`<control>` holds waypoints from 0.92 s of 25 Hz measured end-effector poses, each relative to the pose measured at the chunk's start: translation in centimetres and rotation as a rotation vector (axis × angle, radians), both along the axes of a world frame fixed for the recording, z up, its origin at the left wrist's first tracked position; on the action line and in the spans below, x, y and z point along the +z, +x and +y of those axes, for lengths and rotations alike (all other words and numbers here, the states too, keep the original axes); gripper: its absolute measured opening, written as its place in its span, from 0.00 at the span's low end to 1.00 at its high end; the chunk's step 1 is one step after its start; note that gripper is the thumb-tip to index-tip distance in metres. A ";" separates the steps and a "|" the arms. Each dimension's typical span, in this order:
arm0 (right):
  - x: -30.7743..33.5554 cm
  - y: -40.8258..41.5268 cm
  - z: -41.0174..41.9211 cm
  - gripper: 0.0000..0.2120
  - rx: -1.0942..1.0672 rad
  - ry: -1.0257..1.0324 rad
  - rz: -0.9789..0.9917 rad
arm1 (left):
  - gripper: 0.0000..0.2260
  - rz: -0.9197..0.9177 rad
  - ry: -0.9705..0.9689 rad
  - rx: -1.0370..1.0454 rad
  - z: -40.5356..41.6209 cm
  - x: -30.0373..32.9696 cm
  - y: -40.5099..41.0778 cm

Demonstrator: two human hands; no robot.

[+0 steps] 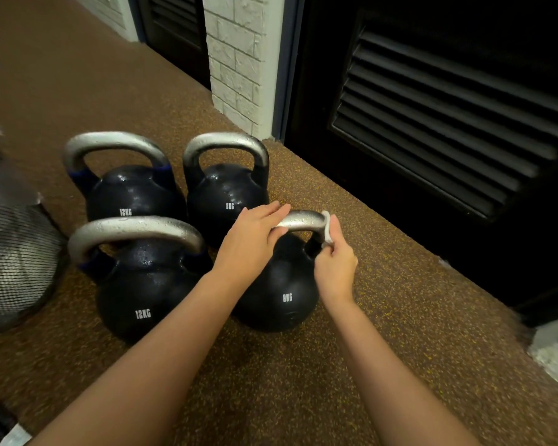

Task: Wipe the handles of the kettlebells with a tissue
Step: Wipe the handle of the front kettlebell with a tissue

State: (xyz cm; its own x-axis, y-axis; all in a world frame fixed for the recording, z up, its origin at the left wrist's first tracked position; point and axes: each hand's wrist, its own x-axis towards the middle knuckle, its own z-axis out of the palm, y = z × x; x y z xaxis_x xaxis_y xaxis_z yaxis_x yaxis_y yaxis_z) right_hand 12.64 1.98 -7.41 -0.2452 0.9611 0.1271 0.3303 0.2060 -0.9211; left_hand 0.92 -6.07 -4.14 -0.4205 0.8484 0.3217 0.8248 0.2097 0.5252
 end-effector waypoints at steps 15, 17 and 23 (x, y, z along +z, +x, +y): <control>-1.0 -0.2 -2.2 0.26 -0.098 -0.099 -0.017 | 0.22 0.279 0.024 0.063 -3.0 -2.2 0.7; -0.7 -0.6 -2.0 0.25 -0.127 -0.118 -0.021 | 0.21 0.270 0.016 0.056 -3.0 -2.1 0.6; 1.6 -1.1 -3.2 0.25 -0.204 -0.464 0.477 | 0.22 0.272 0.003 0.038 -3.1 -2.1 0.6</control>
